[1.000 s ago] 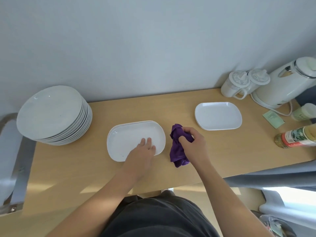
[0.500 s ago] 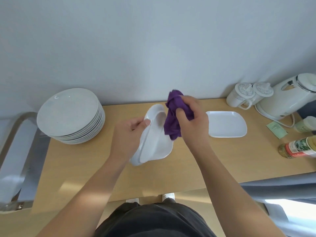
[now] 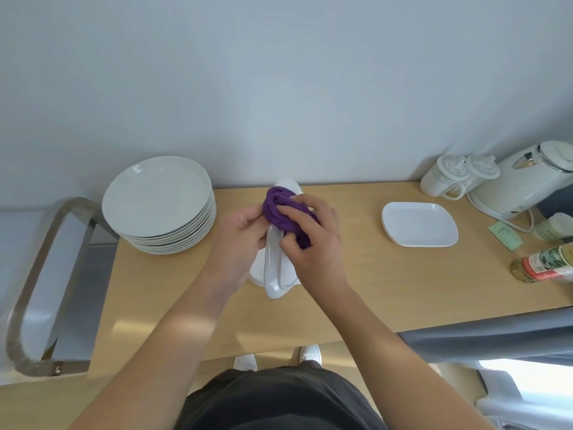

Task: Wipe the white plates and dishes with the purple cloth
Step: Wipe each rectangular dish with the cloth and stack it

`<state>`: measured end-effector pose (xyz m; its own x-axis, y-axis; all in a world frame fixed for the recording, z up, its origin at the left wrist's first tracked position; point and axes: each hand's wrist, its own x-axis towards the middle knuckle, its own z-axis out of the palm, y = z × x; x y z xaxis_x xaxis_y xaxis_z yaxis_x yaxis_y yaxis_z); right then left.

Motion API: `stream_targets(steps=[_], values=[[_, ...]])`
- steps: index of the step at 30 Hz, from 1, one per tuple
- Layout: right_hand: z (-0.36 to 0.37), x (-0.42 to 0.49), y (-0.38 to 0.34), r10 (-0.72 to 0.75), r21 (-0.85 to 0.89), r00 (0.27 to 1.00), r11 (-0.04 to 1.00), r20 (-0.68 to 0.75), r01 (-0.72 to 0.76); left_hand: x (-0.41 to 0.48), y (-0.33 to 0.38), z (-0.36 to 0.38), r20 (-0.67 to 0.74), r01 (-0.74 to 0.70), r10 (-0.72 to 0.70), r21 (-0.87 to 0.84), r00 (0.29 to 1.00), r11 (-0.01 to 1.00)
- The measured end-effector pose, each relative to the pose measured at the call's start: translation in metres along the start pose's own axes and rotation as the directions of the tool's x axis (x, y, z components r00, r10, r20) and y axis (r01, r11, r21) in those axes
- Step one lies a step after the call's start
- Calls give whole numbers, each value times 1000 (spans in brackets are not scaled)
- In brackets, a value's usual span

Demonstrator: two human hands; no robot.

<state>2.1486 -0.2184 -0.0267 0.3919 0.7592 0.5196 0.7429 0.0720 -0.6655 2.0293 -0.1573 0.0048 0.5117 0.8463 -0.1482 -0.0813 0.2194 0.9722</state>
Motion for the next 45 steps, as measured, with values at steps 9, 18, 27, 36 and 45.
stream_targets(steps=[9,18,27,36,45], values=[[8,18,-15,76,9,997,997,-9,-75,3,10,-15,-85,-11,10,-11,996,1000],[11,-46,-14,48,33,996,998,-81,-46,12,10,-15,-92,-3,8,53,996,999],[2,46,6,381,86,918,924,-110,-373,11,2,-9,-34,-53,62,226,997,973],[2,-11,31,669,67,736,734,102,-676,22,12,-16,-113,-124,138,121,984,985],[-6,-1,4,588,140,808,803,-34,-579,26,5,-13,-43,-33,40,162,998,986]])
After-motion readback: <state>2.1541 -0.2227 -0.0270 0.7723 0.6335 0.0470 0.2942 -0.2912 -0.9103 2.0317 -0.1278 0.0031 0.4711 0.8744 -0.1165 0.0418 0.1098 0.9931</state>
